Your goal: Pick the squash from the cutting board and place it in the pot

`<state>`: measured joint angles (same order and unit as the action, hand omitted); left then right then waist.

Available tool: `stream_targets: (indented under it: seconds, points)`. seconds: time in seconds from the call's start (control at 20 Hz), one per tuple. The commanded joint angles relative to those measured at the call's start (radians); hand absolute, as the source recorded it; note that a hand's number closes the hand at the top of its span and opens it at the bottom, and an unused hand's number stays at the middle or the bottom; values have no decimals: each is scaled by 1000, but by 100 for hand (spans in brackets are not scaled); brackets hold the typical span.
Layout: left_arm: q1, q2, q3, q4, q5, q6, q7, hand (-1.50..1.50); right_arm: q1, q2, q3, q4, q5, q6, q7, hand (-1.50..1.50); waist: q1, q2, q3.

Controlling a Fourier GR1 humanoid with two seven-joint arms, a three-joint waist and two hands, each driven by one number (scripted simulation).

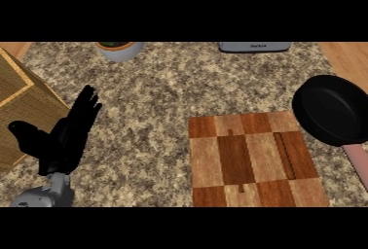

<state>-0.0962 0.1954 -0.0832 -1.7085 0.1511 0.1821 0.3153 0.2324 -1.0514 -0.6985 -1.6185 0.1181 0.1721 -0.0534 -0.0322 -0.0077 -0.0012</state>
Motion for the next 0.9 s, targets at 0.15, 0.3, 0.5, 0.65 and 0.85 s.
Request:
stream_targets:
  seconds: [0.15, 0.3, 0.5, 0.65, 0.85]
  points:
    - [-30, -4, 15, 56, 0, -44, -21, 0, -80, -7, -128, -117, -110, 140, 141, 150, 24, 6, 0]
    - [-85, -63, -24, 56, -51, 20, 9, 0, -176, -57, -63, -120, -130, 159, 273, 150, 31, 8, 0]
    - [-54, -56, -26, 33, -47, -10, -14, 0, -321, -50, 155, -61, -68, 43, 366, 150, 51, 12, 1]
    - [-86, -74, -25, 98, -58, -9, -26, 0, -434, -77, 254, 75, -36, 32, 361, 150, 54, 14, 1]
    - [-56, -82, -40, 26, -67, -1, 3, 0, -570, -44, 388, 196, 35, 0, 354, 150, 62, 13, 1]
